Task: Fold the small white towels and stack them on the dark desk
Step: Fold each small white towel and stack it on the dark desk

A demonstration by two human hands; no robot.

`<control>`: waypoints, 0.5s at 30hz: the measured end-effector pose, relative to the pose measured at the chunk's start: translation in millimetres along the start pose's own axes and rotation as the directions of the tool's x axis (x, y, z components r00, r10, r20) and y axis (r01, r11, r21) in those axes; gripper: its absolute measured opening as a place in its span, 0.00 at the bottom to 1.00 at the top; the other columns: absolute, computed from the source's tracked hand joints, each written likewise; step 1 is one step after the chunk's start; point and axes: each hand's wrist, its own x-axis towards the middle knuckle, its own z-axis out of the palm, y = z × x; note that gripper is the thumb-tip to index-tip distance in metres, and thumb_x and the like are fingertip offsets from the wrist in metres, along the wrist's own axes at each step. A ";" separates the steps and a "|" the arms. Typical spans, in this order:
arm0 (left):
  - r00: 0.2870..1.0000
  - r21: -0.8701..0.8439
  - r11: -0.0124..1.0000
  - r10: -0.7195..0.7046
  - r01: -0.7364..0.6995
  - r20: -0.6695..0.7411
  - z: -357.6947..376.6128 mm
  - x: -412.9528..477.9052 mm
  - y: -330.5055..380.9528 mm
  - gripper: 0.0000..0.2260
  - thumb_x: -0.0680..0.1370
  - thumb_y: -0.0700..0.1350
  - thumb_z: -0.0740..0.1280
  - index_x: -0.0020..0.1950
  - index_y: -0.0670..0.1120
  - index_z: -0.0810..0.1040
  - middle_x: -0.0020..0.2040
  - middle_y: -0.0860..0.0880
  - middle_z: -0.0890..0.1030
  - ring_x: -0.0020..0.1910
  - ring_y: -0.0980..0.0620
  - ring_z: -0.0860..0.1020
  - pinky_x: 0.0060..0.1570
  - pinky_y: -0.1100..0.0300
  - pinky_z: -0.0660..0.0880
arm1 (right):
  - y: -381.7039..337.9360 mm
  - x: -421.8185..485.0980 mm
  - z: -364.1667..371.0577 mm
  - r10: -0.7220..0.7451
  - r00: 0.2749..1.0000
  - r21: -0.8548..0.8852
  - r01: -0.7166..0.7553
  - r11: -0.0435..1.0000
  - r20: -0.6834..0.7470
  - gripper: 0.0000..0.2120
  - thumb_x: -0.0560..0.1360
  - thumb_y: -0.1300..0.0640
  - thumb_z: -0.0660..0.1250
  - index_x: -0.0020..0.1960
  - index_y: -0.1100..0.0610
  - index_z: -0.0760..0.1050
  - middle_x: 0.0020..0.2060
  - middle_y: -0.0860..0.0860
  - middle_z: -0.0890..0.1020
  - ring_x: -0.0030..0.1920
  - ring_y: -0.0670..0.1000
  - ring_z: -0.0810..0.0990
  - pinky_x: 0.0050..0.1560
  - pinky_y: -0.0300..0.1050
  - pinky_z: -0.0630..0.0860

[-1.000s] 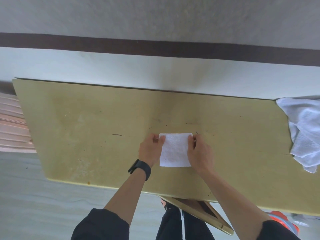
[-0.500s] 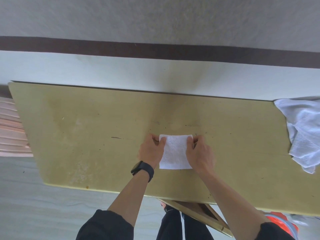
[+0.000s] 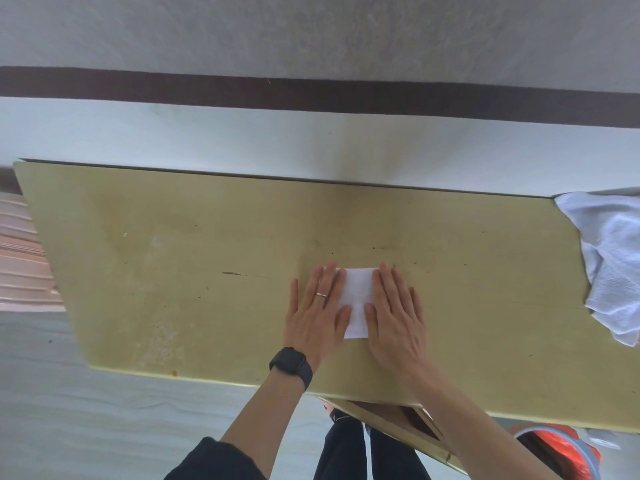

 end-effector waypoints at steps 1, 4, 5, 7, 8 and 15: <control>1.000 0.000 1.000 -0.012 0.012 0.028 2.6 0.2 -2.4 0.28 0.82 0.58 0.51 0.81 0.50 0.54 0.82 0.53 0.50 0.80 0.50 0.51 0.76 0.42 0.48 | 3.7 1.7 2.3 0.003 0.999 -0.023 -0.002 1.000 0.043 0.28 0.83 0.47 0.45 0.81 0.56 0.50 0.80 0.48 0.50 0.80 0.47 0.46 0.77 0.53 0.48; 0.995 0.003 0.999 -0.037 0.037 0.097 4.0 0.9 -5.8 0.29 0.83 0.61 0.49 0.82 0.53 0.47 0.81 0.56 0.43 0.80 0.52 0.44 0.76 0.45 0.36 | 10.1 2.0 5.0 0.005 0.996 -0.067 0.002 0.998 0.094 0.30 0.83 0.44 0.41 0.81 0.56 0.47 0.81 0.48 0.48 0.80 0.47 0.44 0.77 0.54 0.46; 0.993 0.004 0.999 -0.042 0.042 0.109 3.8 0.8 -5.7 0.29 0.83 0.61 0.48 0.82 0.53 0.45 0.81 0.56 0.41 0.80 0.52 0.42 0.76 0.46 0.35 | 10.1 2.0 5.0 0.001 0.995 -0.070 0.005 0.998 0.098 0.30 0.83 0.44 0.40 0.81 0.56 0.47 0.81 0.48 0.48 0.80 0.47 0.45 0.77 0.54 0.46; 0.991 -0.013 0.999 -0.040 0.042 0.130 1.4 0.4 -5.0 0.29 0.83 0.61 0.46 0.81 0.55 0.42 0.80 0.57 0.37 0.80 0.53 0.39 0.75 0.46 0.34 | 8.6 1.8 4.0 -0.002 0.996 -0.051 0.006 0.999 0.092 0.30 0.83 0.44 0.41 0.81 0.57 0.47 0.81 0.48 0.48 0.80 0.47 0.45 0.77 0.55 0.47; 0.990 -0.036 0.998 -0.037 0.042 0.137 -0.8 0.3 -4.9 0.29 0.83 0.61 0.45 0.81 0.56 0.40 0.80 0.58 0.35 0.79 0.53 0.37 0.75 0.45 0.35 | 7.8 1.3 2.8 0.000 0.997 -0.032 0.002 1.000 0.082 0.30 0.83 0.44 0.42 0.81 0.56 0.47 0.81 0.48 0.48 0.80 0.47 0.45 0.77 0.55 0.47; 0.826 -0.276 0.781 -0.552 0.561 0.116 -38.3 0.9 17.9 0.26 0.80 0.60 0.59 0.75 0.50 0.63 0.71 0.46 0.68 0.68 0.46 0.65 0.65 0.52 0.64 | -13.2 5.7 -36.5 0.416 0.908 0.267 -0.414 0.870 0.053 0.29 0.78 0.43 0.63 0.74 0.54 0.62 0.69 0.51 0.70 0.67 0.54 0.67 0.65 0.50 0.66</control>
